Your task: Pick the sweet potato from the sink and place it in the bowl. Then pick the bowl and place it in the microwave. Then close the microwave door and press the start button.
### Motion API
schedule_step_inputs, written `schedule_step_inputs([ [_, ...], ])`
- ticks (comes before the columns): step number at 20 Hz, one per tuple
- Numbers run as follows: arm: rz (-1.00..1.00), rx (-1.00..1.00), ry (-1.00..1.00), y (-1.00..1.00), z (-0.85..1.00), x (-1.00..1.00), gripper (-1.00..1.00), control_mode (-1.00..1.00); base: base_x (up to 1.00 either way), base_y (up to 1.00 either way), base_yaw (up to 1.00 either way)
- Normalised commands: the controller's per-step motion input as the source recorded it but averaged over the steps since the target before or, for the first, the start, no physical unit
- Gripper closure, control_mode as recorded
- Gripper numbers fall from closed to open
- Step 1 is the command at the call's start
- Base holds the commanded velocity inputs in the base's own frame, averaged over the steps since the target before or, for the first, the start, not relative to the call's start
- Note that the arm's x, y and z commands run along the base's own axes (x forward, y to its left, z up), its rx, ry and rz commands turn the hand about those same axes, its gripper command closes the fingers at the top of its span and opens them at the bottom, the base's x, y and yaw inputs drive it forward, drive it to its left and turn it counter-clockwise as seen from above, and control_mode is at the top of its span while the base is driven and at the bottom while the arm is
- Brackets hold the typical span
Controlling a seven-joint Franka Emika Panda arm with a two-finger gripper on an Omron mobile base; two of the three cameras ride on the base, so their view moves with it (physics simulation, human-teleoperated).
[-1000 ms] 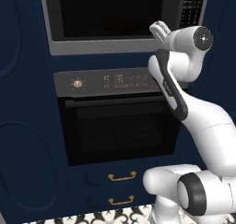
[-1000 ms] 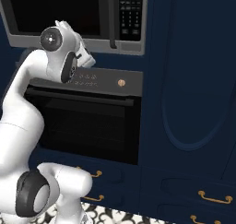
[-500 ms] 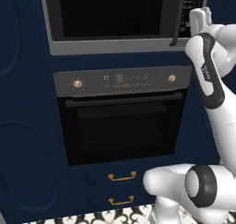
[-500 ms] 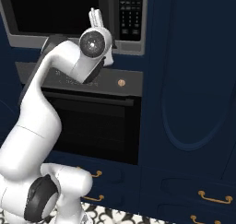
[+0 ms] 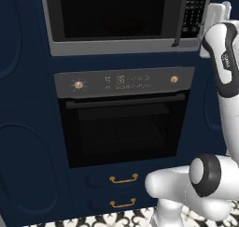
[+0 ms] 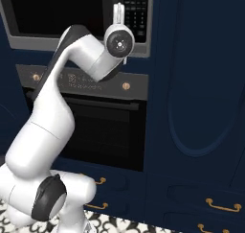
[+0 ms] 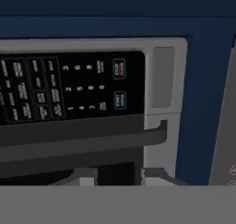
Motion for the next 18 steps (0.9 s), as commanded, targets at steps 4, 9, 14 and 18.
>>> schedule_step_inputs([
  [4, 0.00, 0.05, 0.00, 0.00, -0.41, 0.79, 1.00, -1.00, 0.00, 0.00, 0.00],
  [9, 0.00, 0.03, -0.09, -0.18, -0.04, 0.39, 1.00, -1.00, 0.00, 0.00, 0.00],
  [14, 0.00, 0.00, -0.02, 0.00, -0.01, 0.56, 1.00, -1.00, 0.00, 0.00, 0.00],
  [18, 0.00, 0.00, -0.01, -0.10, 0.00, 0.35, 1.00, -1.00, 0.00, 0.00, 0.00],
])
